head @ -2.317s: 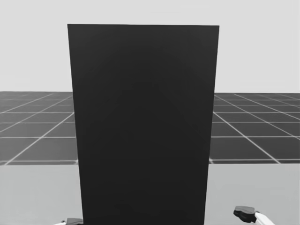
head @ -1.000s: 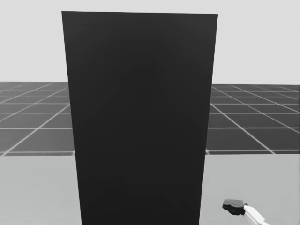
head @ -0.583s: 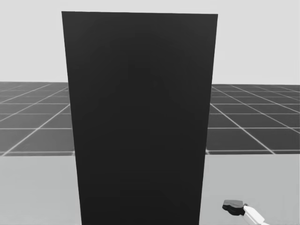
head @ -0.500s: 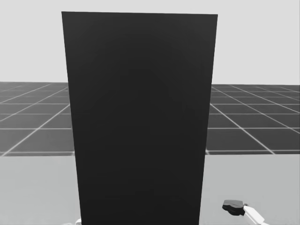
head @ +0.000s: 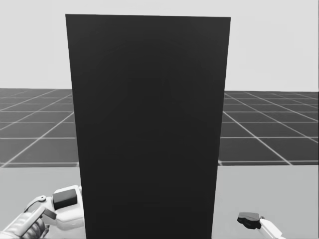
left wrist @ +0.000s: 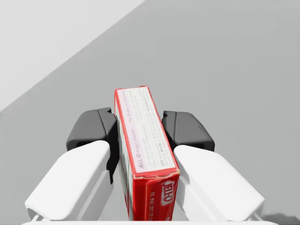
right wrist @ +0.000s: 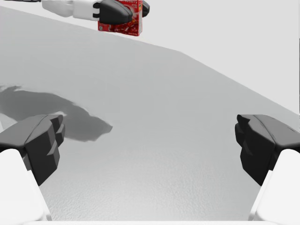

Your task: Reach around the screen and pick up the object behind it.

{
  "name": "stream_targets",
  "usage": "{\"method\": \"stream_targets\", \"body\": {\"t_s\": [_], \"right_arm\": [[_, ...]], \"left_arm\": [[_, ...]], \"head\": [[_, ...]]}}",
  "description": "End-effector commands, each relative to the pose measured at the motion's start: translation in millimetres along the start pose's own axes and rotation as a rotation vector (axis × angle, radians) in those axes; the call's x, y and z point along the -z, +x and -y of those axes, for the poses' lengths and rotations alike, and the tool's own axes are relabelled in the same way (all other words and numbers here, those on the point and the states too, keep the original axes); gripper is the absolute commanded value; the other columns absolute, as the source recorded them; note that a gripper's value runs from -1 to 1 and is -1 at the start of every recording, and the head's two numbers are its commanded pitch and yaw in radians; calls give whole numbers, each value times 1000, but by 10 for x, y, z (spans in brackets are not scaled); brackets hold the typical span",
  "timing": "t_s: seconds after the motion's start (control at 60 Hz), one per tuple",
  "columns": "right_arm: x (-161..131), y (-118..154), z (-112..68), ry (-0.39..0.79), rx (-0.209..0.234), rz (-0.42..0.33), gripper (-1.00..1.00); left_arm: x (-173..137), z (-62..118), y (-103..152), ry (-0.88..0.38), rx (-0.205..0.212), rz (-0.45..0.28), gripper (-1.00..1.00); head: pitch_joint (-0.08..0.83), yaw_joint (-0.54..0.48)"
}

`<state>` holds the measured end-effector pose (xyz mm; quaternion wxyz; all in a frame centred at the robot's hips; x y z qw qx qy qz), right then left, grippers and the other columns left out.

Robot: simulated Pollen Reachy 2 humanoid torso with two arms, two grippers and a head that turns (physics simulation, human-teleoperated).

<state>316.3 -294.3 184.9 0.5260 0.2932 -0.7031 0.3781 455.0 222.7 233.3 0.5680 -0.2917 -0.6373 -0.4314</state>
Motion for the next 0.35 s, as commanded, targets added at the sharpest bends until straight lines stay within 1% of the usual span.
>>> {"method": "stream_targets", "body": {"t_s": [0.017,0.05,0.083,0.1,0.133,0.15,0.2,0.217,0.317,0.35], "right_arm": [[-4,5,7,-5,-2,1,-1000],[-7,6,8,-7,-2,2,-1000],[-8,7,9,-7,-3,2,-1000],[-8,7,10,-7,-3,3,-1000],[-8,7,11,-8,-3,3,-1000],[-8,8,12,-10,-5,4,-1000],[-7,9,14,-14,-6,5,-1000],[-6,10,14,-17,-7,6,-1000],[-1,14,25,-41,-12,9,-1000],[2,15,36,-57,-16,11,-1000]], "left_arm": [[72,-151,513,3,74,65,1000],[91,-159,615,2,86,76,1000],[102,-160,659,2,93,79,1000],[117,-159,726,1,106,85,1000],[123,-158,772,1,116,89,1000],[130,-156,843,0,123,99,1000],[132,-150,914,0,134,109,1000],[130,-147,986,2,147,119,1000],[96,-148,1192,9,171,155,1000],[73,-149,1293,14,185,172,1000]], "head": [[101,-43],[101,-44],[101,-44],[101,-45],[101,-45],[101,-45],[102,-45],[102,-45],[103,-46],[102,-45]]}}
